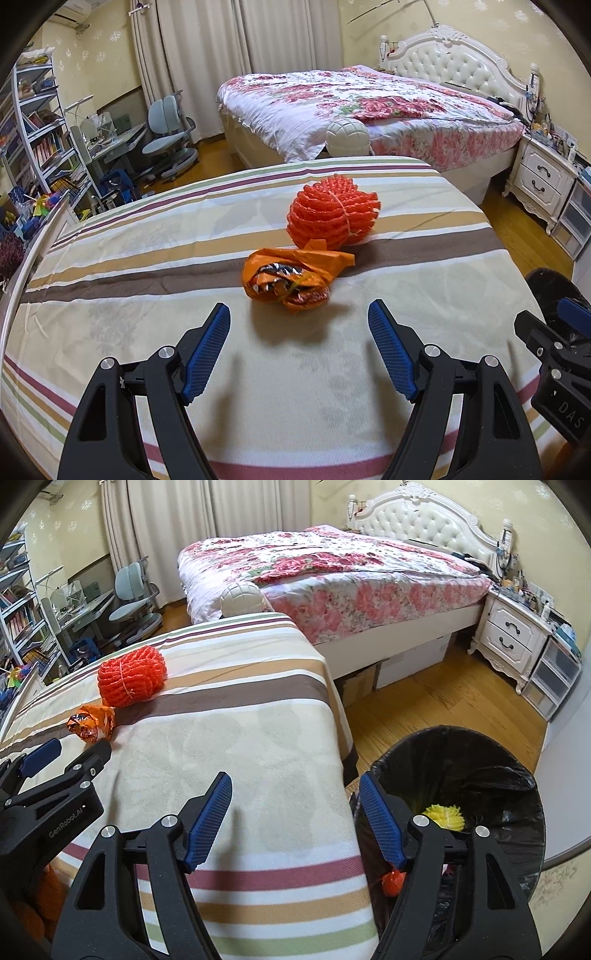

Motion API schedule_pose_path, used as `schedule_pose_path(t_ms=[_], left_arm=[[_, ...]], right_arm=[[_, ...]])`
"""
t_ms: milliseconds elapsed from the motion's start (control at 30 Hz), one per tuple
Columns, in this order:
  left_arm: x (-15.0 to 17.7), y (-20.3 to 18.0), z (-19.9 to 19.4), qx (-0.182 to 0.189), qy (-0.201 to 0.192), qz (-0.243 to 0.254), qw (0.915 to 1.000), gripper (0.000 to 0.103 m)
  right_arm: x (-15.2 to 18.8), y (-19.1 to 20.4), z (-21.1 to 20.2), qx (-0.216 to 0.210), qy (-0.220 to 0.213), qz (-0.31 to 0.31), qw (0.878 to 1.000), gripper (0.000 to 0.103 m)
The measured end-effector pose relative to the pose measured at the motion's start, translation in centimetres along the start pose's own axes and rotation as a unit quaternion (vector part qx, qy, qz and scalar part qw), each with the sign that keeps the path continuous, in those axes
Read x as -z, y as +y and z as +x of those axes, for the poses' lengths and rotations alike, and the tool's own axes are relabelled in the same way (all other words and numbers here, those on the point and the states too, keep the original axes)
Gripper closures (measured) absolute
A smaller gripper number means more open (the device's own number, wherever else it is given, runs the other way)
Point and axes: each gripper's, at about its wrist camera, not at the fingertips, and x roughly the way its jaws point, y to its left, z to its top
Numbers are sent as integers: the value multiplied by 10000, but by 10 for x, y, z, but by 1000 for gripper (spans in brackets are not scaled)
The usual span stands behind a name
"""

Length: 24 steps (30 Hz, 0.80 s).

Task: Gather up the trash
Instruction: 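Move both open grippers back over the bed toward the orange items, then grasp the orange snack wrapper with the left gripper, then grasp the orange mesh ball with the right gripper while the left gripper holds the wrapper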

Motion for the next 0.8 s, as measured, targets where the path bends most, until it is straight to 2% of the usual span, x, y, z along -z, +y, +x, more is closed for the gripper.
schedule_pose_path(t_ms=[233, 467, 600, 800], left_arm=[[-12, 10, 16, 29, 158, 8, 9999, 28], [-17, 21, 23, 274, 282, -47, 9992, 28], [-15, 26, 26, 468, 401, -125, 9980, 47], [-12, 31, 21, 548, 380, -146, 9977, 49]], right_arm=[[-3, 13, 11, -55, 91, -82, 9999, 33], [-4, 22, 14, -66, 123, -151, 9998, 33], [-5, 27, 15, -65, 135, -209, 9997, 32], [-6, 34, 17, -61, 151, -270, 9995, 32]])
